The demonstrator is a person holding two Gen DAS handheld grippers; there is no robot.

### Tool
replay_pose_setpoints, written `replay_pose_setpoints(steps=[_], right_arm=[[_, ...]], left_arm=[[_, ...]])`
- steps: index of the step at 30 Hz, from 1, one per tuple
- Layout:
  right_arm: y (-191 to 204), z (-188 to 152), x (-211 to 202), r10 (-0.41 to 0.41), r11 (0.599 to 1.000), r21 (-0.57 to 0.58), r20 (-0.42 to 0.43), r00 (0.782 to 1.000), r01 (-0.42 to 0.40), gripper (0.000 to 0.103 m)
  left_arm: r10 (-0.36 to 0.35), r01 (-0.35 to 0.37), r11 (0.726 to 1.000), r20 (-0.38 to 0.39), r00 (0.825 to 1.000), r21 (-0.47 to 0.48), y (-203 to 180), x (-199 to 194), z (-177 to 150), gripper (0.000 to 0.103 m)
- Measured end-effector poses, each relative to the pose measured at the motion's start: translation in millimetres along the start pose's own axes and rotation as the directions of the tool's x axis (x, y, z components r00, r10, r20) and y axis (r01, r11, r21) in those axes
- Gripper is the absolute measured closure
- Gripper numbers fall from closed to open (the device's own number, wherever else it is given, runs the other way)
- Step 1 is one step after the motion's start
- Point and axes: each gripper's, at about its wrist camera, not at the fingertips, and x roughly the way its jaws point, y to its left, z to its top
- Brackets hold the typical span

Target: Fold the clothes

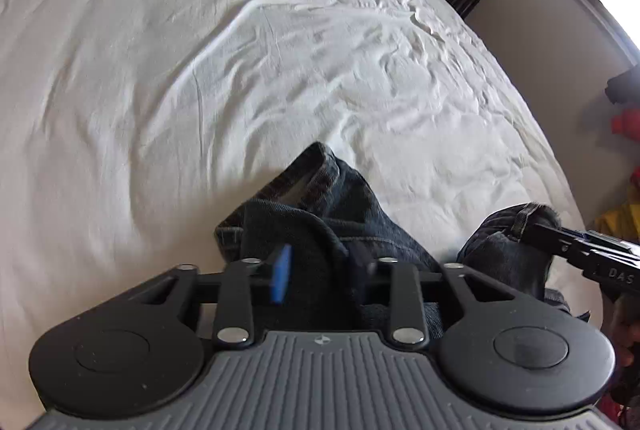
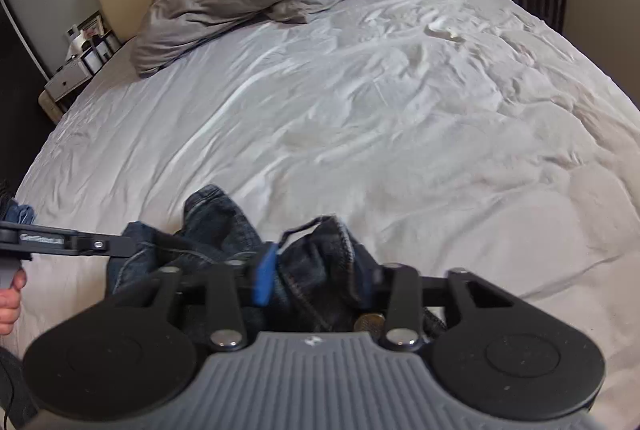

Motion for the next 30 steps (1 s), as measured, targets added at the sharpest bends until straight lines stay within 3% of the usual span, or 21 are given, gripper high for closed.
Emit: replay_pose_setpoints(steps=[2,7,14,23,30], right_arm=[[11.9,-2.7,-13.5,-0.013,0.999,-0.050,0.012,1.000,0.013,0.068],[41.0,-18.3,-69.0,-0.033,0.983,-0.177,0.048,0.998,0.041,0.070],[66.1,-88.7,-129.5,-0.066,0.948,-0.312,-0.011,0.998,0.060,0.070],[46.6,-171.2,-128.2,-0.079,0.961,-0.275,-0.211,0.974,0.018,0.071],[41.8,-219.9,-108.0,-0.092,0.959,-0.283,-0.338,0.937,-0.008,0.072]], left_arm=[[0.013,-0.013,1.000,0.004,1.000,0.021,-5.6,-8.7,-6.2,0.097],[-0.004,0.002,0.998,0.031,1.000,0.063,-15.6,-48.6,-23.8,0.099],[-0.058,0.055,0.988,0.018,0.998,0.142,-38.7,-103.4,-80.2,0.100],[-0.096,0.104,0.985,-0.066,0.993,0.137,-49.9,-110.1,-176.2,0.101],[-0.033,0.055,0.984,-0.135,0.990,0.168,-54.7,-84.0,-227.2,0.101]])
